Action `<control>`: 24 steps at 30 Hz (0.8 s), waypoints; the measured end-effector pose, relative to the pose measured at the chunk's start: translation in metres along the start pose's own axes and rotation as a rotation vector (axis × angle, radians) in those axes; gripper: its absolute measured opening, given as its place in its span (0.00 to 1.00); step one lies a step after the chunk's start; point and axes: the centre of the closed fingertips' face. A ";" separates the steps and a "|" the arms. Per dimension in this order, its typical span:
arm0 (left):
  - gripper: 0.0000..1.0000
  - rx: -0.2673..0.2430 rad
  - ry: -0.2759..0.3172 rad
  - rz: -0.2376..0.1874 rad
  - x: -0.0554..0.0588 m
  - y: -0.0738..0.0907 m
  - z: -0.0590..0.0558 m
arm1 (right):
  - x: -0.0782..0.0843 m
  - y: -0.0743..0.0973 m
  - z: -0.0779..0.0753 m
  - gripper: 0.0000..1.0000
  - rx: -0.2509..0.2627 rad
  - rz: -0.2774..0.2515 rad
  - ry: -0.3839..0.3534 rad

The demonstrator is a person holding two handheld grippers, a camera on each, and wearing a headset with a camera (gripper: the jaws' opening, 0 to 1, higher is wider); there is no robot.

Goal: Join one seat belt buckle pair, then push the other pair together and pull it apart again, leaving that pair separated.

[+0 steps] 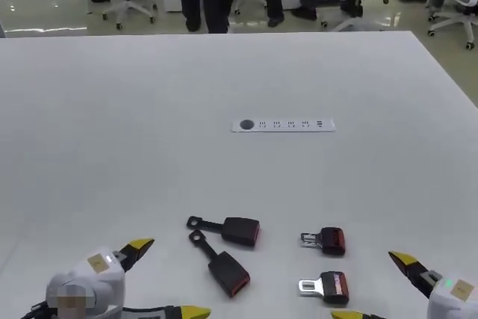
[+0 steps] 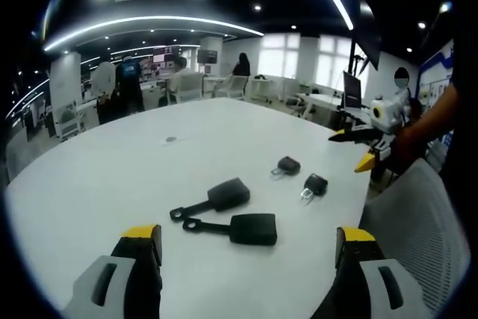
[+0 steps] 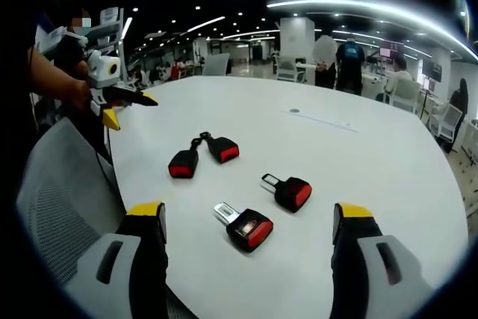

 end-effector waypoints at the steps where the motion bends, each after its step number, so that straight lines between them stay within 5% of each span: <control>1: 0.99 0.001 -0.003 0.002 0.001 -0.001 0.000 | 0.001 -0.001 0.000 0.93 -0.003 0.004 -0.002; 13: 0.98 0.032 -0.019 0.028 0.002 -0.017 -0.001 | 0.007 -0.016 -0.001 0.94 -0.037 0.044 0.001; 24: 0.98 0.058 -0.028 0.056 0.018 -0.026 0.003 | 0.011 -0.031 -0.001 0.92 -0.072 0.050 0.003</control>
Point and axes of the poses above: the centre of the closed fingertips' face, and the gripper's own axes: y roughly backward along the fingers, z roughly to its left, x roughly out of its underside, and after that the axes turned 8 degrees about -x, right-handed
